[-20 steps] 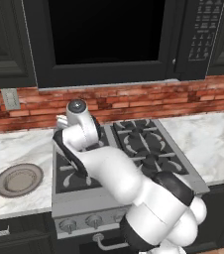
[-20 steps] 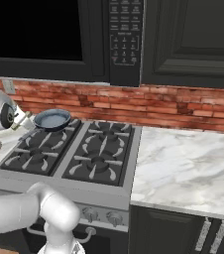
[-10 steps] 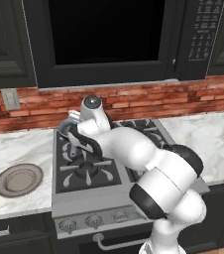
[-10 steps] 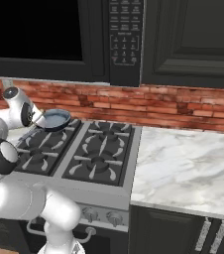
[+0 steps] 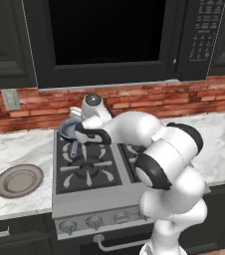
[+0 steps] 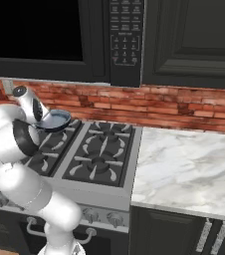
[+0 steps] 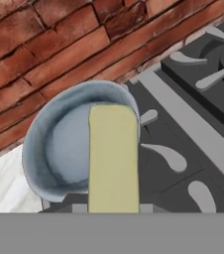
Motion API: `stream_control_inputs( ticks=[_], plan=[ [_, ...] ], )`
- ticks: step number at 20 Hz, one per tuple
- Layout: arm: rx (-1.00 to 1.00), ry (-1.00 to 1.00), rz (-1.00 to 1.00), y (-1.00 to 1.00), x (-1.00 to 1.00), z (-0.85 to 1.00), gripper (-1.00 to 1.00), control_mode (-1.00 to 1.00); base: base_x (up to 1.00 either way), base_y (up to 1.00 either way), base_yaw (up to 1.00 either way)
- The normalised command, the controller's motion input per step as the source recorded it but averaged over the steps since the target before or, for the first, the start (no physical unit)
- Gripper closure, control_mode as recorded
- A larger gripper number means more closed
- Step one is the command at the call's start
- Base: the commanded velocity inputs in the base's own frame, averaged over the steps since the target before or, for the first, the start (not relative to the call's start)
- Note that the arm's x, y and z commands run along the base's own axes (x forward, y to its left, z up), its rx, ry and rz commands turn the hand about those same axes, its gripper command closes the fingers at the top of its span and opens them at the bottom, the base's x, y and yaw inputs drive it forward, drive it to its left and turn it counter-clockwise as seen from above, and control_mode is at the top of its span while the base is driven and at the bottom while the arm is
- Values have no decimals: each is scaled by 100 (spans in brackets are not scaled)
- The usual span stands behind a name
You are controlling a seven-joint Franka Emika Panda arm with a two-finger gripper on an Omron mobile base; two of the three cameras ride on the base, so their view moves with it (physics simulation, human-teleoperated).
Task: Pick up the butter stick and place it in the pan. Then turn on the burner for the pan.
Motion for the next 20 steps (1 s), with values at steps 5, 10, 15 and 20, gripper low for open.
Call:
stream_control_inputs(
  ticks=[5, 10, 15, 20],
  plan=[
    [0, 0, -3, 0, 35, -7, 100, -100, 0, 0, 0],
    [0, 0, -1, 0, 15, -18, 100, -100, 0, 0, 0],
    [0, 0, -1, 0, 20, -16, 100, -100, 0, 0, 0],
    [0, 0, -1, 0, 25, -16, 100, -100, 0, 0, 0]
  ],
)
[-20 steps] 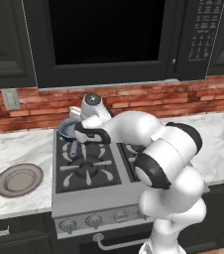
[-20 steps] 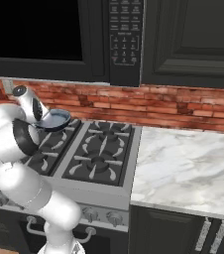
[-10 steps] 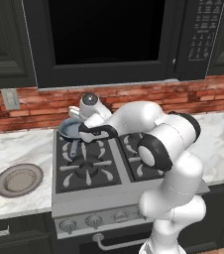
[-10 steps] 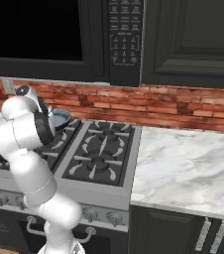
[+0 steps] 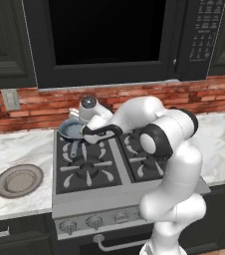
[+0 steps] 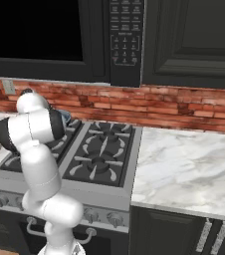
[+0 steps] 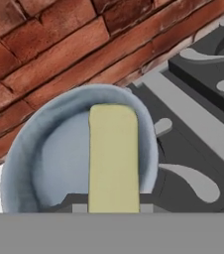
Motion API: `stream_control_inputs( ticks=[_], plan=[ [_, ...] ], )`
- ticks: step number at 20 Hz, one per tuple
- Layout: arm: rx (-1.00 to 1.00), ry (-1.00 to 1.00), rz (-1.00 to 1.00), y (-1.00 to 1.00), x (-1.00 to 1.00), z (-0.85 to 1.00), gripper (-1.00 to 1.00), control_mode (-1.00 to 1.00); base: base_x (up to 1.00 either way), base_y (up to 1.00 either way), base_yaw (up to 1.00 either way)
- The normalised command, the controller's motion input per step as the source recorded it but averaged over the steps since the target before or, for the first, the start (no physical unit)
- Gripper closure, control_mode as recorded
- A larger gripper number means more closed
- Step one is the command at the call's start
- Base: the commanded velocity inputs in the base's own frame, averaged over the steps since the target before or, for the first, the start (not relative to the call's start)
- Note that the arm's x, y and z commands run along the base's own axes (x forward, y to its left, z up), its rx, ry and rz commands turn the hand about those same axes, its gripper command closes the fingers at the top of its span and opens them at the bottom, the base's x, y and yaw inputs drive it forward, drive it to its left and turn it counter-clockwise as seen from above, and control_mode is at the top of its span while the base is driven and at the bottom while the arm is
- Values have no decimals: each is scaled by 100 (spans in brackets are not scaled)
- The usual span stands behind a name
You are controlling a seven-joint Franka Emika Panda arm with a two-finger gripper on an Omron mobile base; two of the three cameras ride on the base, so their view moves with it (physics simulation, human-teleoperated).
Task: Pick up the butter stick and place it in the pan. Then turn on the burner for the pan.
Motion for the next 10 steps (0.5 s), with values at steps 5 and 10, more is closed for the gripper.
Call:
stream_control_inputs(
  ticks=[5, 10],
  plan=[
    [0, 0, 0, 0, 21, -16, 100, -100, 0, 0, 0],
    [0, 1, 0, 0, 16, -5, 100, -100, 0, 0, 0]
  ],
)
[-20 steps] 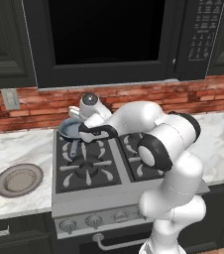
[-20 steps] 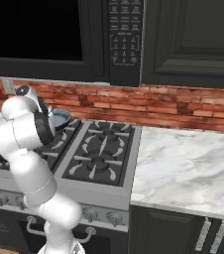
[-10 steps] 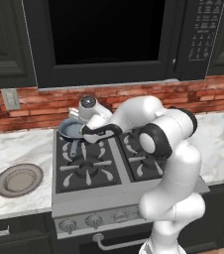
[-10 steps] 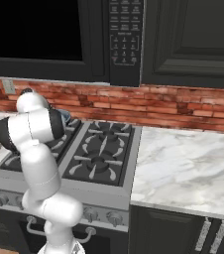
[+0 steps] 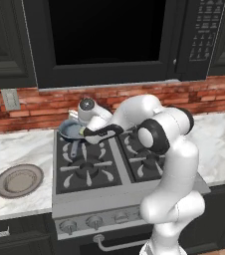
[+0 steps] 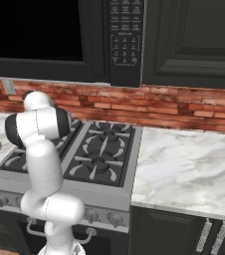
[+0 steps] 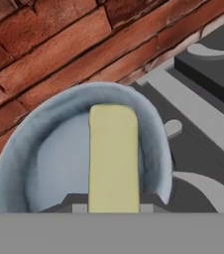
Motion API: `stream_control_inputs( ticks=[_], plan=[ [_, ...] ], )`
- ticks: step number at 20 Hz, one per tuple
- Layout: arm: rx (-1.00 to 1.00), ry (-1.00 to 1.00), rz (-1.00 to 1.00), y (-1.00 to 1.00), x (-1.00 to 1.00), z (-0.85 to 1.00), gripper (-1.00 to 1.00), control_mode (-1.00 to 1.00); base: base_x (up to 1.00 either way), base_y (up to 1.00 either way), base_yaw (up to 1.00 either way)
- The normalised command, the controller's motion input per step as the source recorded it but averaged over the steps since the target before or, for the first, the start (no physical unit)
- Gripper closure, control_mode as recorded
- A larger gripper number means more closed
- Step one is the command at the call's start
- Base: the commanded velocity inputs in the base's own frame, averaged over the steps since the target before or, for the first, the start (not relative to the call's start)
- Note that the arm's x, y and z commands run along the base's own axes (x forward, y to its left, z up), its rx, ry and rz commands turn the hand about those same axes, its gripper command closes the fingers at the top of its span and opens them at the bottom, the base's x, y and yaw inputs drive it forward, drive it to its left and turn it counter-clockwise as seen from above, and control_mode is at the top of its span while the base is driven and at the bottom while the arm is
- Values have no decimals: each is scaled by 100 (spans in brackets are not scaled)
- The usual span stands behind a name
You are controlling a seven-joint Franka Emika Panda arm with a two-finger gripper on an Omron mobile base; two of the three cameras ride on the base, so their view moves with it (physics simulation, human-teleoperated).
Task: Pick up the butter stick and place it in the pan. Then turn on the burner for the pan.
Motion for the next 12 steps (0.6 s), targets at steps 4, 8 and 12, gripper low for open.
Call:
stream_control_inputs(
  ticks=[4, 8, 12],
  plan=[
    [0, 0, 0, 0, 18, -3, 100, -100, 0, 0, 0],
    [0, 2, 0, 0, 19, -8, 100, -100, 0, 0, 0],
    [0, 3, 0, 0, 21, -9, 100, -100, 0, 0, 0]
  ],
)
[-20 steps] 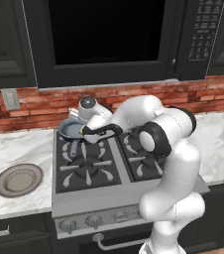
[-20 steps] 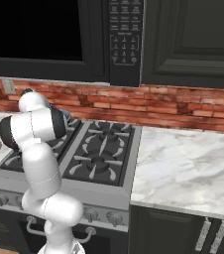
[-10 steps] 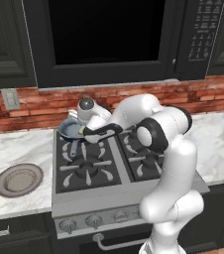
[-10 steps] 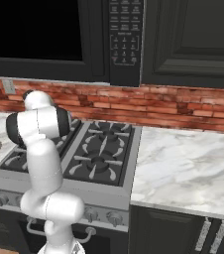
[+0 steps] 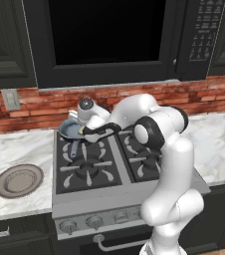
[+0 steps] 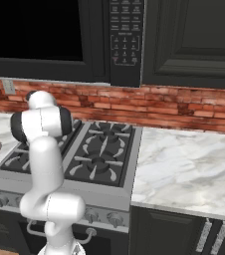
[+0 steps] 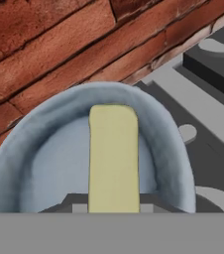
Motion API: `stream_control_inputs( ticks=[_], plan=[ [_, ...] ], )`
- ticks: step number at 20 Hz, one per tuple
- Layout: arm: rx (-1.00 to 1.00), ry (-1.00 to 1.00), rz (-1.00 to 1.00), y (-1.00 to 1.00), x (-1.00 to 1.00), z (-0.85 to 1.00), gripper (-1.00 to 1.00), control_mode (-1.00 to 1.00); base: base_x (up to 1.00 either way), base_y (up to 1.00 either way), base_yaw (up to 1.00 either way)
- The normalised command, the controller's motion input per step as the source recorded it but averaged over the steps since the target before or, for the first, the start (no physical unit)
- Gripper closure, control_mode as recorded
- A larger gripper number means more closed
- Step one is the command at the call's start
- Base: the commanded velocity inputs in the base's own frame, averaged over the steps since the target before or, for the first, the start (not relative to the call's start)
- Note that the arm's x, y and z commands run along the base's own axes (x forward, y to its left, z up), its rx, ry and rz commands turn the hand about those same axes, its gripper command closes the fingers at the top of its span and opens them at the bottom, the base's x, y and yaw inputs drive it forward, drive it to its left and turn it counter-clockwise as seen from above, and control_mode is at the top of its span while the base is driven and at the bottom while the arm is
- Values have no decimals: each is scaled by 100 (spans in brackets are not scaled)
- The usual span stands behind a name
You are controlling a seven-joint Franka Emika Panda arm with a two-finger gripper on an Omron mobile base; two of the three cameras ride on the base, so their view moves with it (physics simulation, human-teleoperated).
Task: Pick up the butter stick and place it in the pan. Then turn on the burner for the pan.
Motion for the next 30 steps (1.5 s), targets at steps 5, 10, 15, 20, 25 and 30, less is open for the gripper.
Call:
stream_control_inputs(
  ticks=[5, 10, 15, 20, 25, 30],
  plan=[
    [0, 3, 0, 0, 20, -9, 100, -100, 0, 0, 0],
    [0, 4, 0, 0, 21, -10, 100, -100, 0, 0, 0],
    [0, 4, 0, 0, 23, -11, 100, -100, 0, 0, 0],
    [0, 4, 0, 1, 19, -11, 100, -100, 0, 0, 0],
    [0, 3, 0, 11, 16, -10, -100, -100, 0, 0, 0],
    [0, 0, 0, 9, 7, -1, -100, -100, 0, 0, 0]
  ],
)
